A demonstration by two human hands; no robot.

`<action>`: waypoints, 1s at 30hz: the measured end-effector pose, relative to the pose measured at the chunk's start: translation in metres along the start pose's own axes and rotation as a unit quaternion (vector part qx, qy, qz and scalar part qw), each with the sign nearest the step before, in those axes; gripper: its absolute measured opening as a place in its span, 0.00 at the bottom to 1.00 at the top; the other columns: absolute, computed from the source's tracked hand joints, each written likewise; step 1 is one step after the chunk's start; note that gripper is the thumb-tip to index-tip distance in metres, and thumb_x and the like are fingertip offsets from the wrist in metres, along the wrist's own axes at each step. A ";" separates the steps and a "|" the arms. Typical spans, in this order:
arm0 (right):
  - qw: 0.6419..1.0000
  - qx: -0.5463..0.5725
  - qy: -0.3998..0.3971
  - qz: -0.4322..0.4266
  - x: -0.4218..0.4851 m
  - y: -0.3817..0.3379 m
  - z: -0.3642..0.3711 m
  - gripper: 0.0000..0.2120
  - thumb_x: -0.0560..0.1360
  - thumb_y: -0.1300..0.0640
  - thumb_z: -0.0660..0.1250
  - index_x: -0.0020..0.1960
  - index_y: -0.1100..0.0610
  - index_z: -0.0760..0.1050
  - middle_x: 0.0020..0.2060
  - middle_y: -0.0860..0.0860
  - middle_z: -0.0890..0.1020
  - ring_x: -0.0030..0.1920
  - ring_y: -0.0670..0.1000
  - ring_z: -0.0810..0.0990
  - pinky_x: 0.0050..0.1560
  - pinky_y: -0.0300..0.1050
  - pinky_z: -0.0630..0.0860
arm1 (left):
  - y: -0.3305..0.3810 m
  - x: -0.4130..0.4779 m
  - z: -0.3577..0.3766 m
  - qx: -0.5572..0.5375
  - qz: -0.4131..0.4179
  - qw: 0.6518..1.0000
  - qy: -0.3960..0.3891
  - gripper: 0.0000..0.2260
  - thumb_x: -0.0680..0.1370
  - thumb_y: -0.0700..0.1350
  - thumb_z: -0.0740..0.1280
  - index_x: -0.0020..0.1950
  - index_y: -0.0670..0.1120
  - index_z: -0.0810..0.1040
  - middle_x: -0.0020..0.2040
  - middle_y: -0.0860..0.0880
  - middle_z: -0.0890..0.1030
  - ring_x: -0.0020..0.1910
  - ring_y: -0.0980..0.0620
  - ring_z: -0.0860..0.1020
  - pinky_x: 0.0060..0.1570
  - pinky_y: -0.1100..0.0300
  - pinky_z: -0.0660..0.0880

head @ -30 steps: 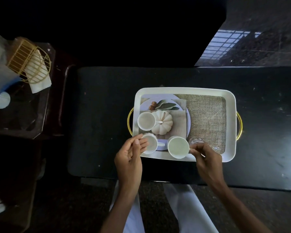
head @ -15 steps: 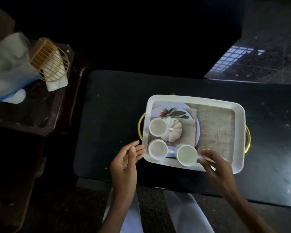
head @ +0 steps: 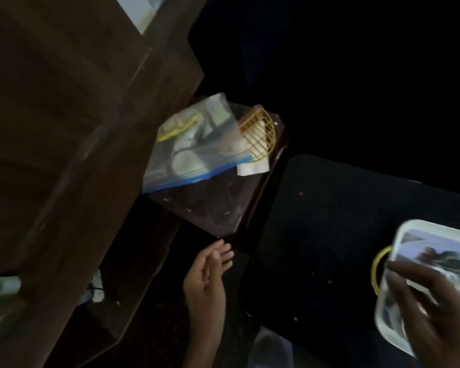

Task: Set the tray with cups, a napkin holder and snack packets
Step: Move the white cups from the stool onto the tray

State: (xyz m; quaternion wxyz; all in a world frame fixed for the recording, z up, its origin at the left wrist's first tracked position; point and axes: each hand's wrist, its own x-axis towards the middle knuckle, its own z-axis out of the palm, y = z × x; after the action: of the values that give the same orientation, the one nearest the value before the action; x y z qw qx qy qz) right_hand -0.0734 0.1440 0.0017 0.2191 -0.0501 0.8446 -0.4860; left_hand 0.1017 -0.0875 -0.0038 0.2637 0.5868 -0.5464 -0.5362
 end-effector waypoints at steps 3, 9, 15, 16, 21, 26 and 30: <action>0.996 0.045 -0.056 -0.053 0.006 -0.045 0.082 0.06 0.73 0.53 0.70 0.51 0.49 0.81 0.44 0.43 0.86 0.44 0.39 0.84 0.45 0.30 0.78 | 0.000 0.052 -0.029 0.012 0.002 0.999 0.039 0.11 0.85 0.45 0.62 0.53 0.55 0.84 0.51 0.56 0.87 0.52 0.56 0.86 0.52 0.56 0.82; 0.982 0.027 -0.158 -0.096 0.033 -0.079 0.224 0.10 0.75 0.57 0.70 0.56 0.53 0.79 0.51 0.44 0.83 0.49 0.40 0.83 0.49 0.38 0.82 | -0.005 0.137 -0.048 -0.027 -0.012 0.998 0.060 0.13 0.84 0.46 0.64 0.65 0.44 0.80 0.62 0.49 0.83 0.61 0.53 0.83 0.58 0.54 0.80; 0.982 -0.012 -0.128 -0.141 0.064 -0.091 0.296 0.21 0.76 0.59 0.72 0.67 0.56 0.73 0.58 0.47 0.77 0.52 0.38 0.79 0.49 0.26 0.76 | -0.007 0.184 -0.032 -0.114 -0.055 0.991 0.045 0.14 0.84 0.37 0.62 0.70 0.40 0.75 0.64 0.44 0.81 0.63 0.51 0.81 0.58 0.59 0.78; 0.981 -0.016 -0.127 -0.145 0.068 -0.092 0.301 0.20 0.76 0.59 0.72 0.66 0.56 0.73 0.58 0.48 0.77 0.52 0.40 0.80 0.50 0.28 0.77 | -0.009 0.188 -0.029 -0.113 -0.055 0.991 0.038 0.14 0.84 0.37 0.62 0.70 0.39 0.75 0.64 0.43 0.81 0.63 0.52 0.81 0.59 0.60 0.78; 0.982 -0.018 -0.117 -0.145 0.079 -0.101 0.321 0.12 0.74 0.62 0.73 0.56 0.58 0.77 0.51 0.53 0.80 0.49 0.44 0.82 0.46 0.25 0.75 | -0.011 0.197 -0.017 -0.097 -0.037 0.994 0.020 0.11 0.82 0.37 0.65 0.63 0.43 0.81 0.61 0.43 0.83 0.62 0.51 0.81 0.62 0.56 0.76; 0.982 -0.007 -0.128 -0.136 0.084 -0.112 0.329 0.06 0.75 0.62 0.72 0.52 0.61 0.81 0.49 0.55 0.84 0.45 0.41 0.81 0.42 0.18 0.69 | -0.003 0.206 -0.010 -0.116 -0.021 0.993 0.002 0.17 0.78 0.41 0.71 0.67 0.50 0.78 0.67 0.45 0.81 0.68 0.48 0.79 0.70 0.46 0.74; 0.983 -0.028 -0.118 -0.141 0.091 -0.114 0.331 0.02 0.74 0.65 0.72 0.46 0.64 0.81 0.40 0.48 0.81 0.42 0.40 0.79 0.37 0.17 0.66 | -0.001 0.209 -0.008 -0.082 -0.010 0.997 -0.003 0.23 0.79 0.34 0.69 0.60 0.63 0.82 0.60 0.63 0.84 0.64 0.62 0.79 0.67 0.56 0.76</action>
State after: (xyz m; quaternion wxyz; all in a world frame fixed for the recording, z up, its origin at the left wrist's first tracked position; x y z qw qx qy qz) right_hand -0.0309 -0.2066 -0.0746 0.2447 -0.2320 0.8107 -0.4786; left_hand 0.0732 -0.2829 -0.0739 0.3041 0.5668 -0.4959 -0.5834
